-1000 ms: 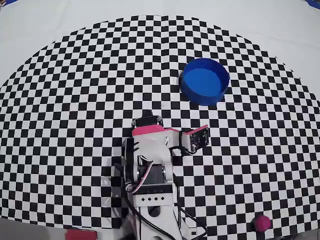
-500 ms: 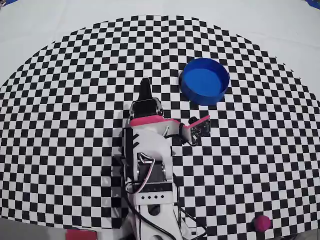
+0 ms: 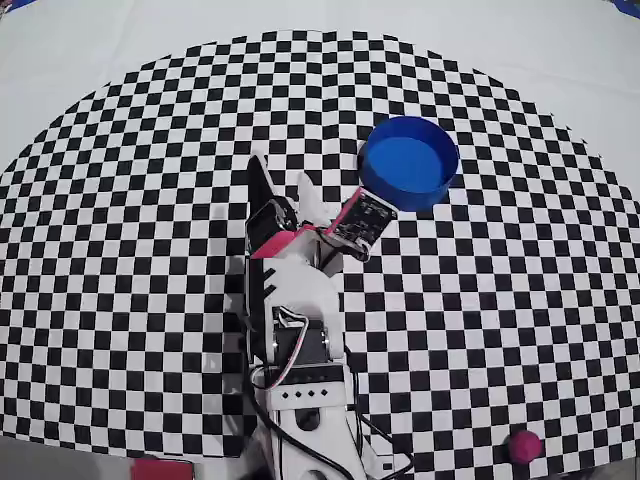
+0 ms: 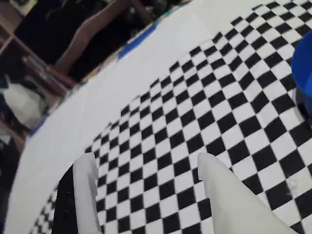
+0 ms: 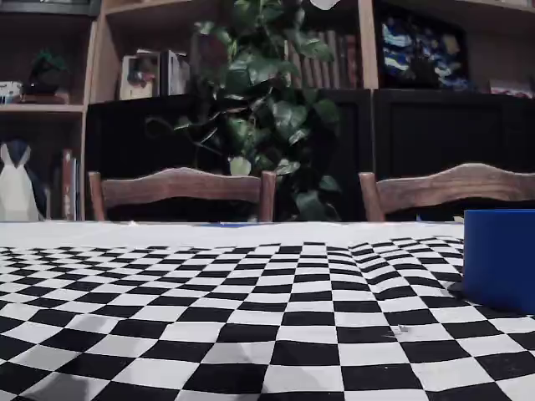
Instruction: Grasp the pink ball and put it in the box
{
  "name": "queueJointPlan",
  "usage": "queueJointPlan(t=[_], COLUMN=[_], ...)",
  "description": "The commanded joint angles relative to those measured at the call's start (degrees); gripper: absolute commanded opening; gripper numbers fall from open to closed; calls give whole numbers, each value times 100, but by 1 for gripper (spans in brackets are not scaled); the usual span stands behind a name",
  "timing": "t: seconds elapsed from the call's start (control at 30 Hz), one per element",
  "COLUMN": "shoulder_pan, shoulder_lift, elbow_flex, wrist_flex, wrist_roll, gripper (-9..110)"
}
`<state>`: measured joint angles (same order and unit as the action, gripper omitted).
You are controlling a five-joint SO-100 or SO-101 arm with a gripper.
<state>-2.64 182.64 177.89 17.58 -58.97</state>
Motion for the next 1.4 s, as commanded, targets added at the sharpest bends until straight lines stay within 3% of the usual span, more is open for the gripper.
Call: queueJointPlan(t=[0.0,0.3,1.37], shoulder_pan=[44,158,545], shoulder_lift=[-79,-35,-79], elbow_flex=[35,35,44], wrist_flex=[-88,-237,-896], wrist_roll=[-1046,-3111,-3410], gripper=[28,28,27])
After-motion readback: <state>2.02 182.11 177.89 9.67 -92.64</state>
